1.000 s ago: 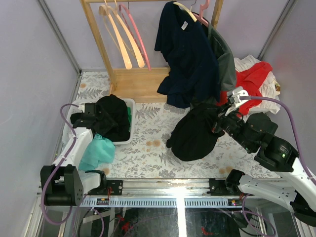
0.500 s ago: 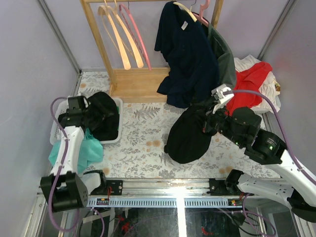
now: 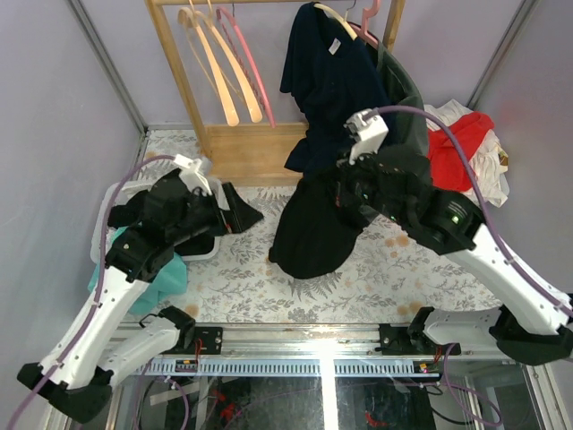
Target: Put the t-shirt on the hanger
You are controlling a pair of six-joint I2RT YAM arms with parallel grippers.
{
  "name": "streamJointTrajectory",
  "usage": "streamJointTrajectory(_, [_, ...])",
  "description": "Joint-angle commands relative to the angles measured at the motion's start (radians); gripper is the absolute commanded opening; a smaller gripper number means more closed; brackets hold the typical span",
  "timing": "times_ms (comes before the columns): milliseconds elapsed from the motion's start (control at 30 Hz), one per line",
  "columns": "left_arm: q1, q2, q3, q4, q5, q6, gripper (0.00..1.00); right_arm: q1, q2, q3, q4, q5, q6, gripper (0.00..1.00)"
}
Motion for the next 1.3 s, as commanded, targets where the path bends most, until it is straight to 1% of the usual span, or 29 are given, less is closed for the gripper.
streamJointTrajectory(0, [-0.194,-0.003,-0.058,-0.001,-0.024,-0.017,0.99,-0.002,0.106,0.169,-0.002,0.052,0.007,0.00])
streamJointTrajectory(100, [-0.375,0.044,-0.068,0.010,-0.170,-0.040,1.00,-0.003,0.176,0.246,-0.028,0.051,0.007,0.00])
streamJointTrajectory(167, [-0.465,0.080,-0.053,0.007,-0.259,-0.051,1.00,-0.002,0.213,0.285,-0.042,0.049,0.008,0.00])
streamJointTrajectory(267, [-0.535,0.143,-0.037,0.017,-0.356,-0.054,1.00,-0.003,0.239,0.309,-0.049,0.027,0.013,0.00])
streamJointTrajectory(367, [-0.566,0.208,-0.017,0.012,-0.512,-0.056,0.99,-0.003,0.236,0.302,-0.048,0.015,0.024,0.00])
streamJointTrajectory(400, [-0.573,0.218,-0.012,0.018,-0.556,-0.053,0.92,-0.002,0.230,0.296,-0.049,0.014,0.026,0.00])
streamJointTrajectory(467, [-0.578,0.228,0.010,0.017,-0.637,-0.049,0.68,-0.002,0.215,0.288,-0.062,0.023,0.027,0.00])
streamJointTrajectory(533, [-0.583,0.228,0.030,0.015,-0.684,-0.042,0.50,-0.003,0.196,0.276,-0.074,0.032,0.025,0.00])
streamJointTrajectory(567, [-0.586,0.226,0.040,0.009,-0.719,-0.041,0.36,-0.003,0.179,0.267,-0.076,0.036,0.026,0.00])
streamJointTrajectory(600, [-0.587,0.222,0.047,0.007,-0.732,-0.036,0.26,-0.003,0.169,0.258,-0.077,0.040,0.027,0.00])
streamJointTrajectory(633, [-0.588,0.216,0.056,0.007,-0.742,-0.032,0.20,-0.003,0.160,0.249,-0.079,0.045,0.027,0.00])
streamJointTrajectory(700, [-0.592,0.203,0.073,0.000,-0.753,-0.031,0.02,-0.002,0.147,0.238,-0.083,0.056,0.026,0.00])
streamJointTrajectory(733, [-0.593,0.193,0.081,-0.003,-0.749,-0.023,0.00,-0.003,0.143,0.235,-0.087,0.066,0.023,0.00])
streamJointTrajectory(1000, [-0.595,0.092,0.139,-0.090,-0.708,-0.025,0.00,-0.003,0.116,0.222,-0.119,0.139,0.001,0.00])
streamJointTrajectory(1167, [-0.595,0.037,0.162,-0.161,-0.736,-0.035,0.00,-0.002,0.106,0.213,-0.158,0.210,-0.016,0.00])
streamJointTrajectory(1267, [-0.595,0.039,0.238,-0.218,-0.755,-0.024,0.00,-0.003,0.094,0.175,-0.190,0.261,-0.022,0.00])
